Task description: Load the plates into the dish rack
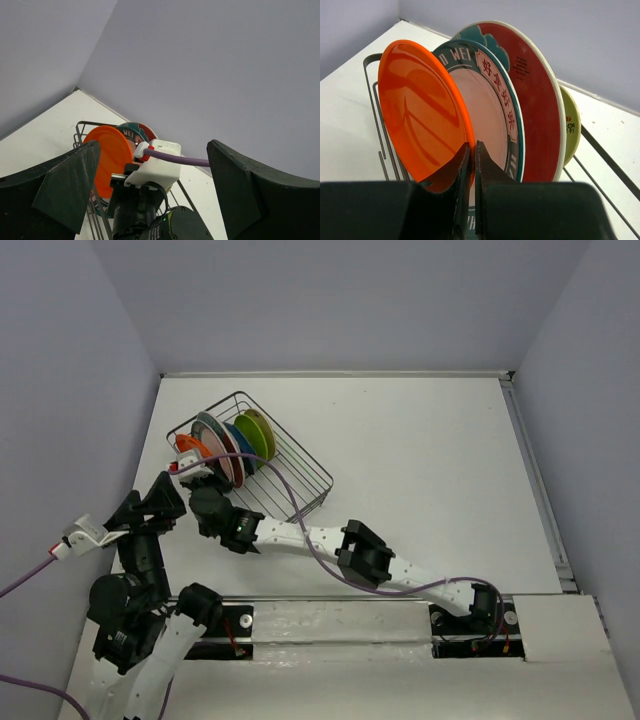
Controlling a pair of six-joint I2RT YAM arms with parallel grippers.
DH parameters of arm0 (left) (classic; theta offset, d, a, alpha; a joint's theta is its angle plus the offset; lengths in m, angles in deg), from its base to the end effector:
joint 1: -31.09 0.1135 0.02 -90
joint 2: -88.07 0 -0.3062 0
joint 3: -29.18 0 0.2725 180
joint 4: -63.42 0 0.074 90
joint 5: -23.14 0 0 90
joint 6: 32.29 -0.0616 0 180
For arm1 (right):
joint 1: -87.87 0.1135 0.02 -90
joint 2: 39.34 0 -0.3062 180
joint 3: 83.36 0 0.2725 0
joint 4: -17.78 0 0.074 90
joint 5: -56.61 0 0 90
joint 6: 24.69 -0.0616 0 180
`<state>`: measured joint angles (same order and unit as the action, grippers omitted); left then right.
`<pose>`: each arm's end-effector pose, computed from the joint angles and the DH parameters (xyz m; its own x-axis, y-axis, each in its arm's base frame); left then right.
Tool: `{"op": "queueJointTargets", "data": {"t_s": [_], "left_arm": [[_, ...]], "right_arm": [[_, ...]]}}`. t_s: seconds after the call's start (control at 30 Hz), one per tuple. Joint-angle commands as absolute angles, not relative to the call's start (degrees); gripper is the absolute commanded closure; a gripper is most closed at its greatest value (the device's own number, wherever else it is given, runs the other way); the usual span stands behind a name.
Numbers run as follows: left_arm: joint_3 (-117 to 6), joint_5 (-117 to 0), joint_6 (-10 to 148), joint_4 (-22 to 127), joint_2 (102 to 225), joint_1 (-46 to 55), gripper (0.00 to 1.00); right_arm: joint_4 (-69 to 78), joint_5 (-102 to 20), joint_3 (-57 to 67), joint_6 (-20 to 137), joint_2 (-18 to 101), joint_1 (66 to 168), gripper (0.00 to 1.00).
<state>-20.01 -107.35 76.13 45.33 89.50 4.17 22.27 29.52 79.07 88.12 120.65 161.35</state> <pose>0.0200 0.0347 0.3827 0.4689 -0.5076 -0.7228 -0.0111 0.8149 -0.5795 0.2463 0.6376 0.2422 0.1035 -0.2721 -0.9567 -0.1575 0.9453 -0.2858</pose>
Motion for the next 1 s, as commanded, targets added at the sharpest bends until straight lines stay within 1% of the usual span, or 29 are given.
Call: {"op": "queueJointTargets", "data": {"t_s": [0.0,0.2,0.37,0.47,0.57,0.6,0.67,0.7,0.83,0.9,0.93,0.97], "left_arm": [[-21.2,-107.6,76.0,48.9,91.3,3.4,0.01],[-21.2,-108.0,75.7,49.2,91.8,2.9,0.01],[-21.1,-108.6,75.5,49.6,91.3,2.9,0.01],[-21.1,-108.6,75.6,49.6,91.3,2.9,0.01],[-21.1,-108.6,75.6,49.6,91.3,3.0,0.01],[-21.1,-108.6,75.6,49.5,91.3,3.0,0.01],[-21.1,-108.7,75.6,49.5,91.2,3.0,0.01],[-21.1,-108.6,75.6,49.4,91.2,3.0,0.01],[-21.2,-108.4,75.6,49.5,91.6,3.0,0.01],[-21.4,-108.3,75.6,49.5,91.7,3.0,0.01],[-21.6,-108.3,75.6,49.4,91.6,3.0,0.01],[-21.7,-108.4,75.6,49.3,91.6,3.0,0.01]], "right_arm": [[34.4,33.4,77.5,96.3,121.1,161.6,0.93],[34.6,34.7,77.2,96.1,122.7,161.6,0.93],[36.2,35.3,71.6,93.7,121.4,162.1,0.93],[35.6,34.6,69.5,91.0,120.0,162.1,0.9],[33.7,34.1,69.6,89.0,120.2,162.1,0.8],[33.7,34.3,69.6,89.1,120.3,162.1,0.73],[33.8,34.4,69.1,88.9,119.4,162.7,0.68],[33.8,34.0,67.8,88.1,118.7,162.7,0.61],[32.5,31.5,61.8,83.1,111.5,162.7,0.56],[29.0,28.9,60.9,79.5,107.4,162.7,0.53],[25.2,27.8,60.6,76.2,106.1,162.7,0.49],[22.7,26.7,60.3,74.1,105.1,162.7,0.48]]}}
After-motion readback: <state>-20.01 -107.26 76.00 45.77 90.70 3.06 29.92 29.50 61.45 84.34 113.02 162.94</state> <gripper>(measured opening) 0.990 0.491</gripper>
